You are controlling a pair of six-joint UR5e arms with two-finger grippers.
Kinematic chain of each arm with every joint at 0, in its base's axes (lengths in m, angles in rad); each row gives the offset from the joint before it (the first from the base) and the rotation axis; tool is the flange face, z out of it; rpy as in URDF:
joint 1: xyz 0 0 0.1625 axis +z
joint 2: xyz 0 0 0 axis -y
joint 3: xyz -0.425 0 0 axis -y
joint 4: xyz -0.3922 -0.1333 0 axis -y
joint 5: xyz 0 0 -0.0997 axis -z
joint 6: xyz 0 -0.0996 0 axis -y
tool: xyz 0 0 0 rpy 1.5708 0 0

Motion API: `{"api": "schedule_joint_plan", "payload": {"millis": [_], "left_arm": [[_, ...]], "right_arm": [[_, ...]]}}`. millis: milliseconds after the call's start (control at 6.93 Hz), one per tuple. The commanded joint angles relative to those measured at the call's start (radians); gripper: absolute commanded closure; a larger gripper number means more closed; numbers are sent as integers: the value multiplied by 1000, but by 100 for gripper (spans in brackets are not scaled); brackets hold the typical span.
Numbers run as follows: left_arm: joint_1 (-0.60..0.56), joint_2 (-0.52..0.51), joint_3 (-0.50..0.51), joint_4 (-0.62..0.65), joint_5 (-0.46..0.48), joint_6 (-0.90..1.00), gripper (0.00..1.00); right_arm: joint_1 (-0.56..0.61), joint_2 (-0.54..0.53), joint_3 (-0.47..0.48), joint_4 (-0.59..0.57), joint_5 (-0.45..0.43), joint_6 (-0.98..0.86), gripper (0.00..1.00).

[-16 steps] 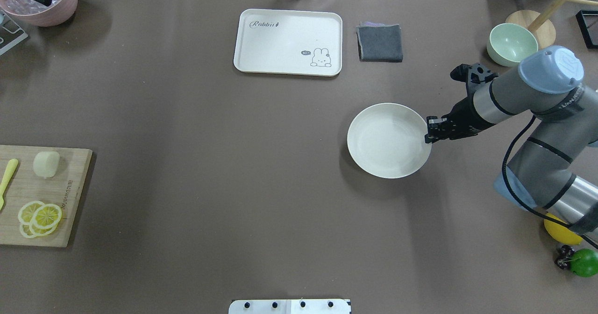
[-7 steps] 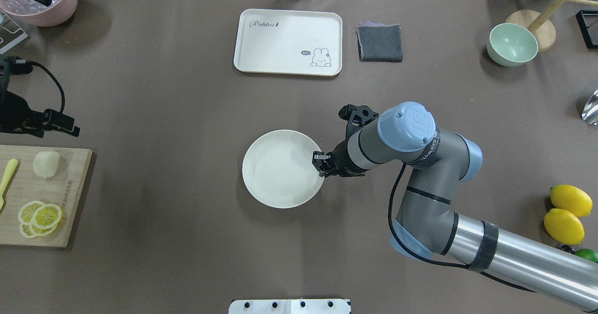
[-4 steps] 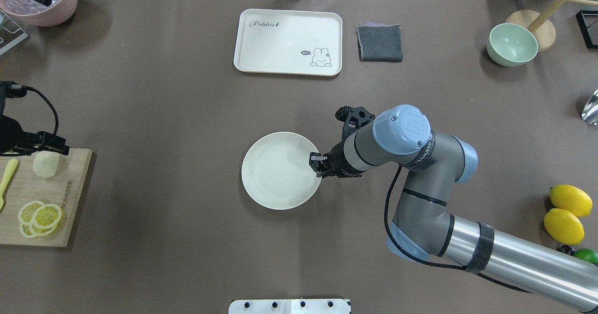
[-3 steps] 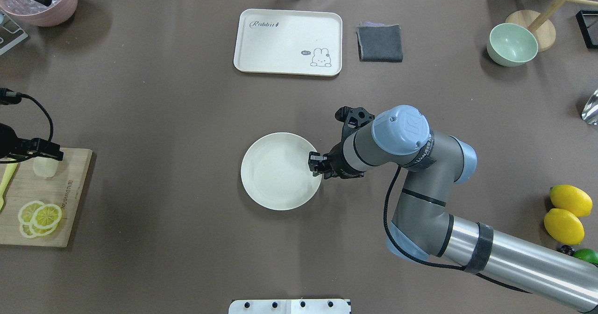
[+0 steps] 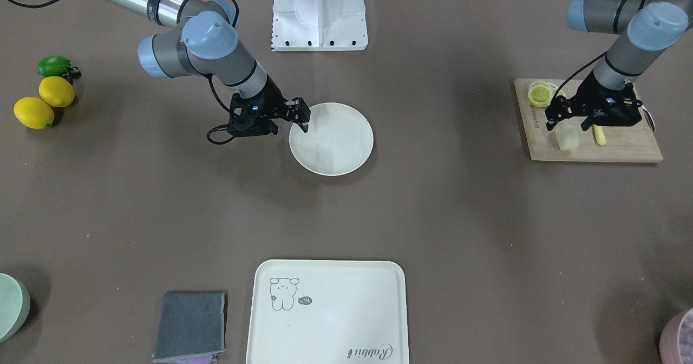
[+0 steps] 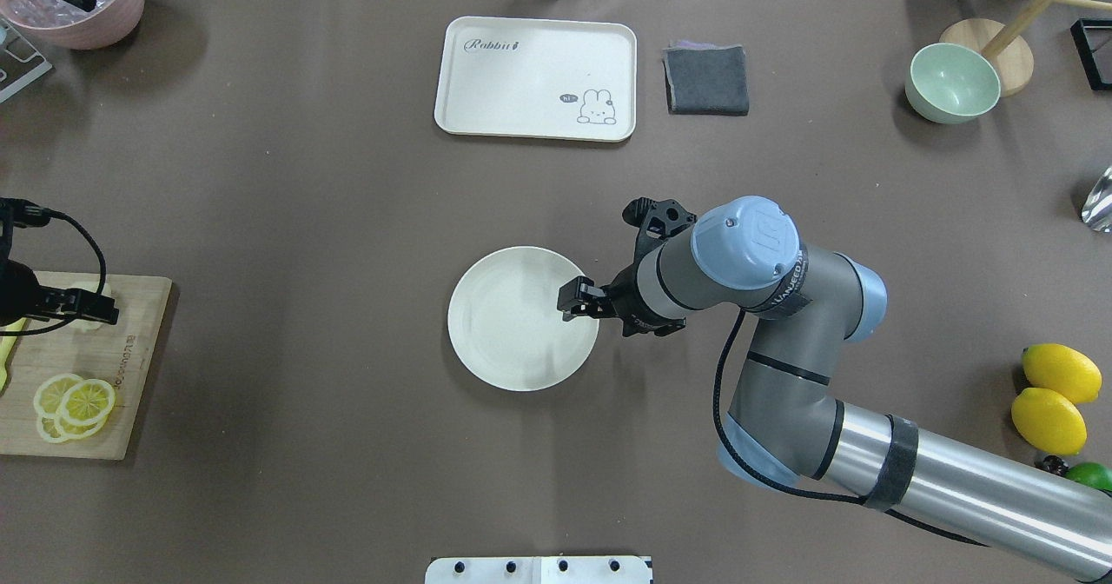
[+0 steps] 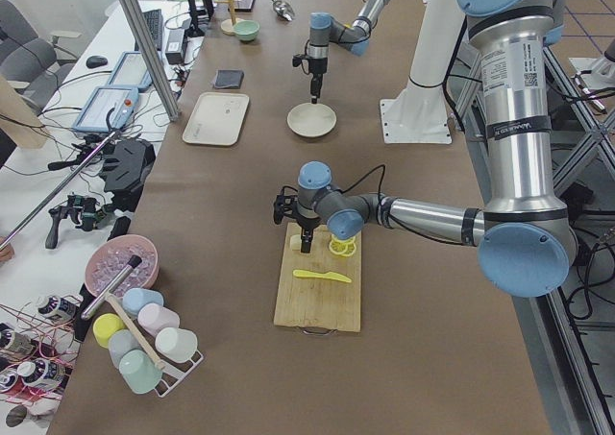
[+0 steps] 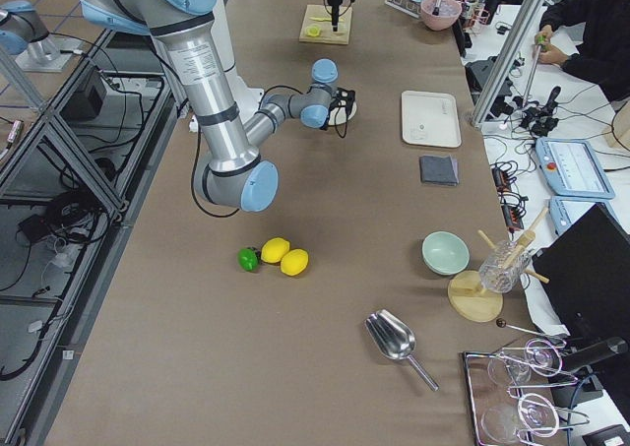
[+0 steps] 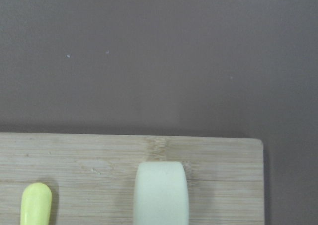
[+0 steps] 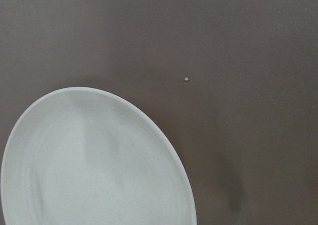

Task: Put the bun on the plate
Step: 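Slide the white plate to table center with right gripper while left reaches toward bun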

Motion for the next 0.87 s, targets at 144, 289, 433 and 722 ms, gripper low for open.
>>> {"api": "schedule_joint_plan", "payload": {"millis": [144,289,433,722], "left_arm": [[8,7,22,-28,25,8,43],[6,4,10,-26,19,8,66],[6,-2,7,-25,18,8,84],[-3,-4,-39,-14,14,8,90]], "right_arm": [[7,-3,21,-1,0,28,1],[7,-3,20,-1,0,32,1],[7,-6,20,-1,0,32,1],[46,-16,43,-9,19,29,1]]}}
